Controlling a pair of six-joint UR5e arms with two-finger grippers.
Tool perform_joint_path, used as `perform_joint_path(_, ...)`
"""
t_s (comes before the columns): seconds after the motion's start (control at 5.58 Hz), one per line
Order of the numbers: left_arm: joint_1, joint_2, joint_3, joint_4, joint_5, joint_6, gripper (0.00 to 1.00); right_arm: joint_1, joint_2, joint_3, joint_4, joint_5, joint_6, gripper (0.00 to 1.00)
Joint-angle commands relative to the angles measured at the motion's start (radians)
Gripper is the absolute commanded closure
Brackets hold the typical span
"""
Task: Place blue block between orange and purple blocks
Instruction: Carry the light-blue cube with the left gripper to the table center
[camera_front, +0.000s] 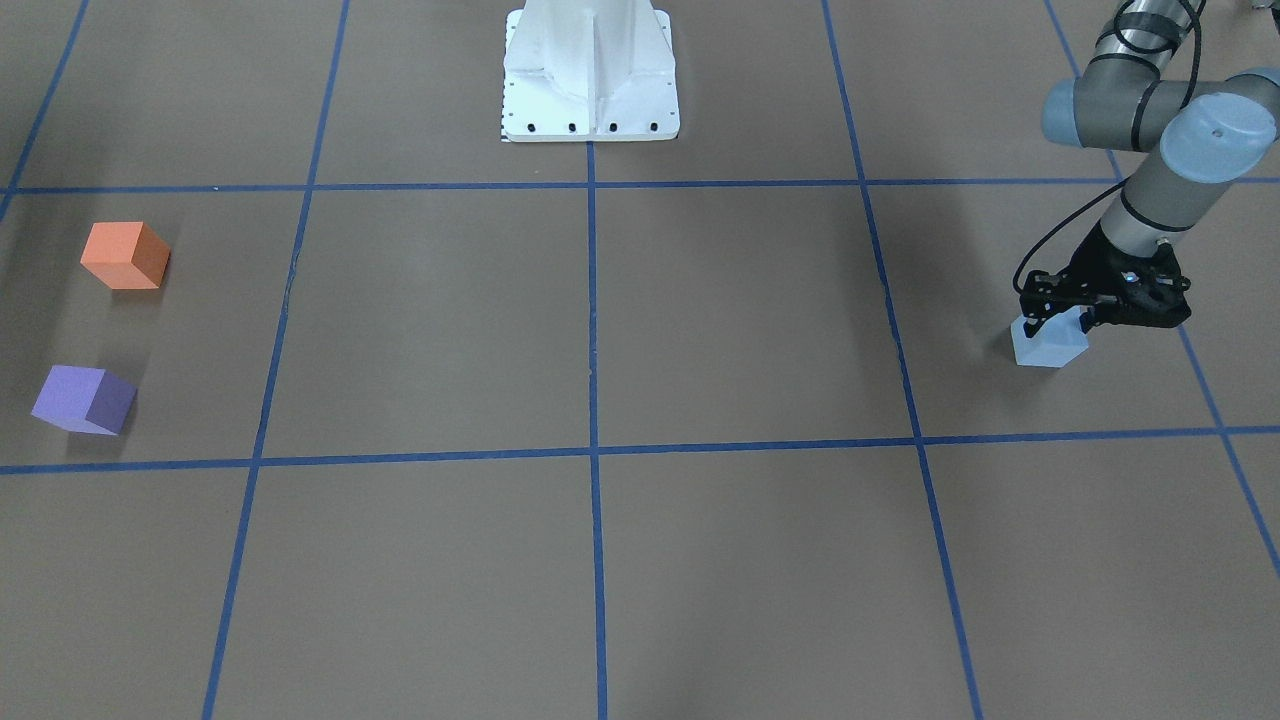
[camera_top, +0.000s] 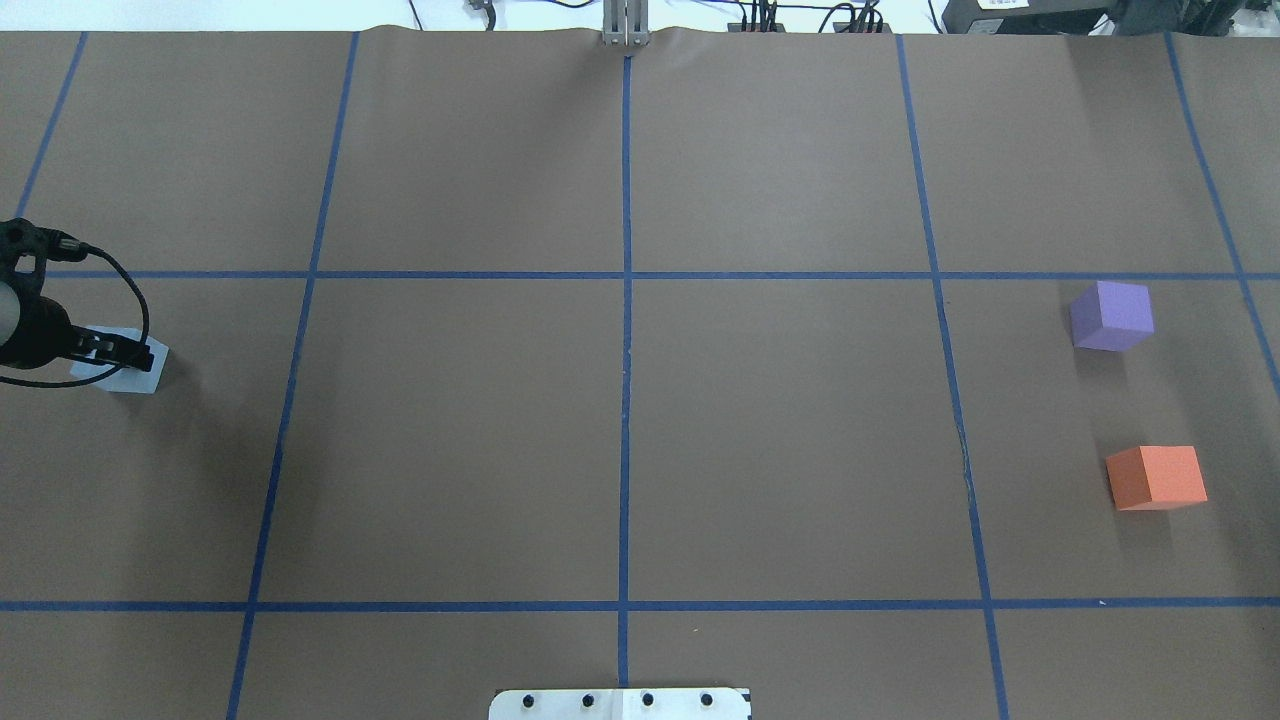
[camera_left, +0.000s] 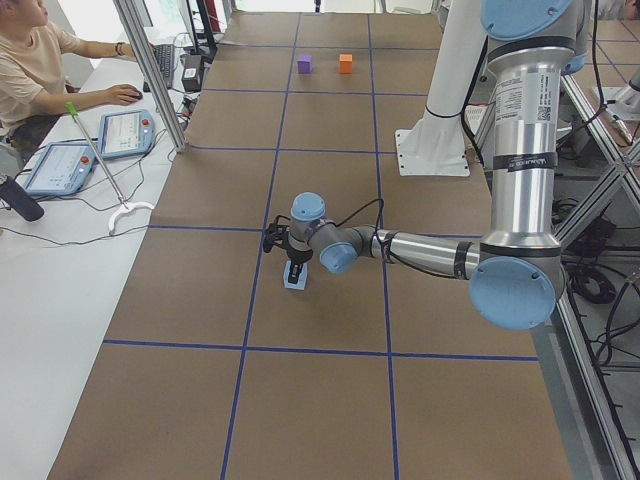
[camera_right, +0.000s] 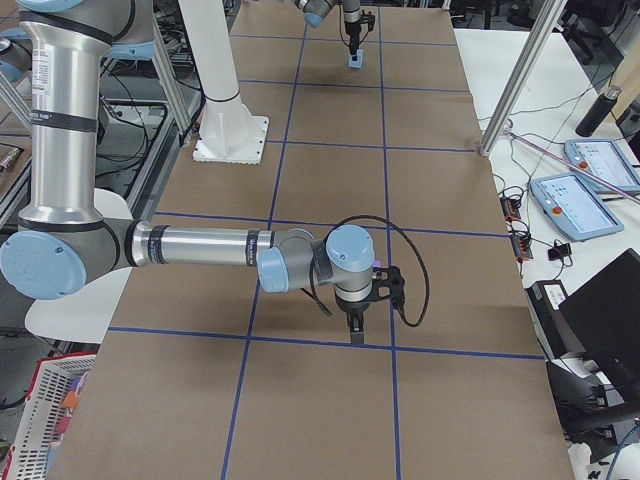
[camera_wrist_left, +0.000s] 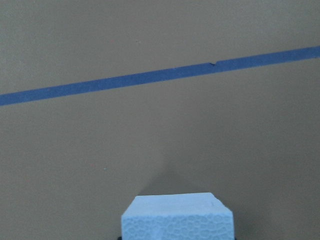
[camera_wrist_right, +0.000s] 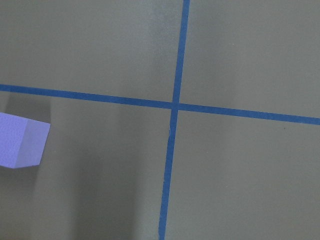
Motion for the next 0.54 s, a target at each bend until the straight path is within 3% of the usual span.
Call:
perform_joint_path(0.0, -0.003, -0.082, -0.078, 0.068, -0.003, -0.014, 1.0, 0.0, 0.0, 0.0, 0.0, 0.0, 0.001, 0.0)
perform_joint_path(0.18, 0.0, -0.281, -0.121, 0.333, -0.002, -0.066, 1.0, 0.0, 0.0, -0.005, 0.0, 0.0, 0.0, 0.0)
perform_joint_path(0.36, 0.061, -0.452, -0.117, 0.516, 0.0, -0.139, 1.0, 0.0, 0.0, -0.006, 0.0, 0.0, 0.001, 0.0)
